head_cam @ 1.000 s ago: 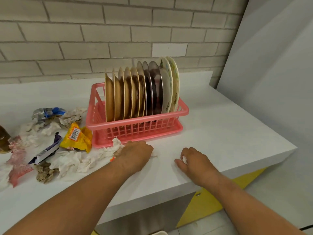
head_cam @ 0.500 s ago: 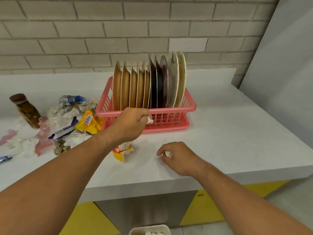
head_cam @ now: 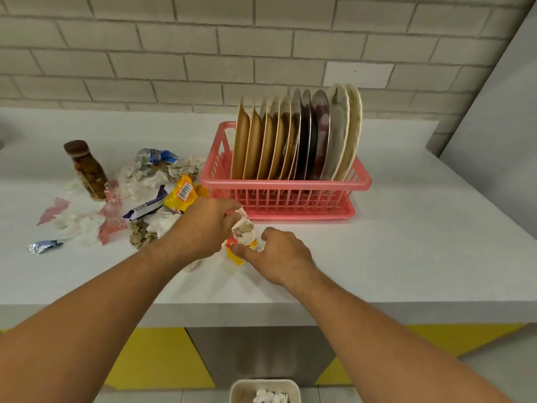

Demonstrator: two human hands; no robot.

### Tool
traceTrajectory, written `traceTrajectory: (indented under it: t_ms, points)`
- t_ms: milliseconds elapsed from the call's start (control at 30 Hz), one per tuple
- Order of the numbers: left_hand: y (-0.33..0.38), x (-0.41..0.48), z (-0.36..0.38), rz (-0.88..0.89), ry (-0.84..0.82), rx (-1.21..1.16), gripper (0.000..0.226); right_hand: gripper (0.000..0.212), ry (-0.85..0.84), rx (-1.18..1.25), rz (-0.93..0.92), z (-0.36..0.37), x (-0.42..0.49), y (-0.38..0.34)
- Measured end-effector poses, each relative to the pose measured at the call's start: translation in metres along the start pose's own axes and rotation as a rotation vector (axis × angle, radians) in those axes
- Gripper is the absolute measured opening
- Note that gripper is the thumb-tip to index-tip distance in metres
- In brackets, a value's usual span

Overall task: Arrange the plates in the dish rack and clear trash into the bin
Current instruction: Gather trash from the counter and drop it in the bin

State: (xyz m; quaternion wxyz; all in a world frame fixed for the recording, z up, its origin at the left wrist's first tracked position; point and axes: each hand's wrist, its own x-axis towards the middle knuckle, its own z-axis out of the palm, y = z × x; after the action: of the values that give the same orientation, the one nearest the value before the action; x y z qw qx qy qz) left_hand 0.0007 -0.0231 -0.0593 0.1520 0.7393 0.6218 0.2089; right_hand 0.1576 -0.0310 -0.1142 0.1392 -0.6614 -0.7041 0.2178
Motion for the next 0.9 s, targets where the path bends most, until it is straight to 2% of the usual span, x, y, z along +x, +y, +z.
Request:
traceTrajectory:
  t_ms: [133,333,467,600,700,900]
  points:
    - [-0.014,-0.002,-0.007,0.073,0.077,0.088,0.027,0.083,0.055,-0.028,-0.017,0.004,0.003,-0.013]
    - [-0.030,-0.006,-0.013,0.071,0.081,0.133,0.032,0.043,0.028,-0.120,0.020,0.003,0.015,-0.023]
    - [-0.037,-0.009,-0.016,0.084,0.092,0.133,0.031,0.031,0.054,-0.133,0.008,-0.005,0.018,-0.022]
    - [-0.040,-0.008,-0.019,0.105,0.115,0.106,0.033,0.027,0.135,-0.083,-0.039,-0.024,0.015,-0.024]
    - [-0.038,-0.009,-0.021,0.146,0.139,0.049,0.033,0.013,0.193,0.016,-0.072,-0.043,0.008,-0.023]
    - [-0.025,-0.025,-0.009,0.267,0.159,0.026,0.055,0.009,0.244,0.143,-0.026,-0.049,-0.034,-0.013]
